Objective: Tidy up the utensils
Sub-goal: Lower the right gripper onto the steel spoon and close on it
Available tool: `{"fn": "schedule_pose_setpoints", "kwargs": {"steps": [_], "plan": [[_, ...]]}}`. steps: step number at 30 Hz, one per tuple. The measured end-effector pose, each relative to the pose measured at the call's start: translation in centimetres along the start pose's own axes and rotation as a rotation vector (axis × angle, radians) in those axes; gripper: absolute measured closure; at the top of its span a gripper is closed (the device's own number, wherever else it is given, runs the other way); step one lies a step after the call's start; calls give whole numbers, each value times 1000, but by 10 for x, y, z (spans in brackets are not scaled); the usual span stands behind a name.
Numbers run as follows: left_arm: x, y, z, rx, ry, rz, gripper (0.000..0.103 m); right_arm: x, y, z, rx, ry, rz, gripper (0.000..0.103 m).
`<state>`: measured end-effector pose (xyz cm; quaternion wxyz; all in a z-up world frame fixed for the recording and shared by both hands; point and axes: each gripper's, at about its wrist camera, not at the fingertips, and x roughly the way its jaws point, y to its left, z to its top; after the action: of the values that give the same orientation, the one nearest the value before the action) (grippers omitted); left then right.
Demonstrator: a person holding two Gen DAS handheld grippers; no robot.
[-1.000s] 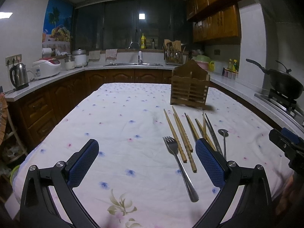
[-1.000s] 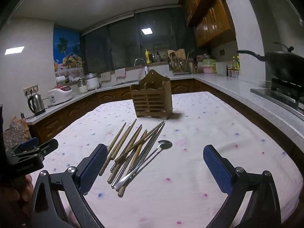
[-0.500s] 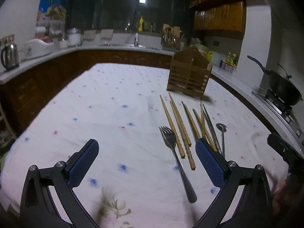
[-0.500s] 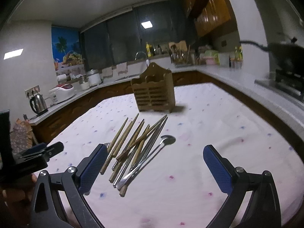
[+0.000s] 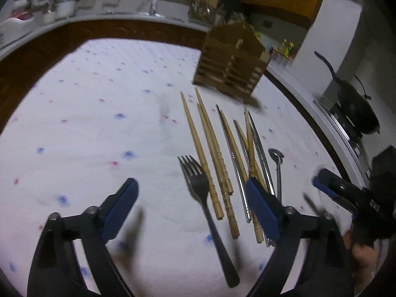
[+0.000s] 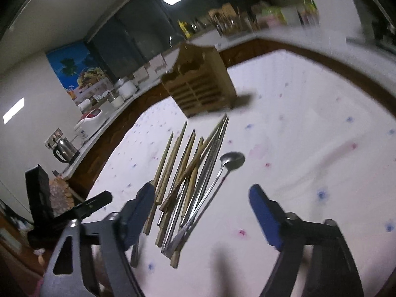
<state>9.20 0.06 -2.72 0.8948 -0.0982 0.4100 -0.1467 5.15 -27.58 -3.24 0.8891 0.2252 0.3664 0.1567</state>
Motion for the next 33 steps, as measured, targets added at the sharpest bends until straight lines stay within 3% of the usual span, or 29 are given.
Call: {"fn": "schedule_pose_setpoints", "kwargs": {"steps": [4, 10, 14, 16, 19, 21, 25, 26, 27, 29, 33], "plan": [[22, 4, 7, -20, 78, -30, 40, 25, -12, 8, 78, 82, 37, 48], [42, 21, 13, -108, 166, -110, 53, 51, -30, 16, 169, 168, 70, 60], [49, 22, 20, -104, 201, -142, 59, 63, -40, 20, 226, 209, 110, 67], [54, 21, 24, -95, 219, -155, 62, 67, -43, 21, 241, 213, 122, 72], [61, 19, 28, -79, 239, -153, 78, 72, -46, 24, 261, 210, 140, 73], [62, 19, 29, -74, 243, -164, 77, 75, -51, 26, 286, 212, 153, 79], [61, 17, 28, -60, 240, -164, 78, 79, -58, 27, 319, 215, 151, 99], [60, 18, 27, -65, 242, -171, 80, 80, -59, 27, 323, 214, 154, 99], [59, 19, 27, -72, 243, -178, 91, 78, -59, 28, 326, 206, 164, 100], [55, 22, 26, -96, 241, -225, 94, 72, -54, 28, 305, 194, 166, 101], [49, 18, 23, -84, 245, -215, 95, 56, -39, 34, 230, 153, 167, 101]]}}
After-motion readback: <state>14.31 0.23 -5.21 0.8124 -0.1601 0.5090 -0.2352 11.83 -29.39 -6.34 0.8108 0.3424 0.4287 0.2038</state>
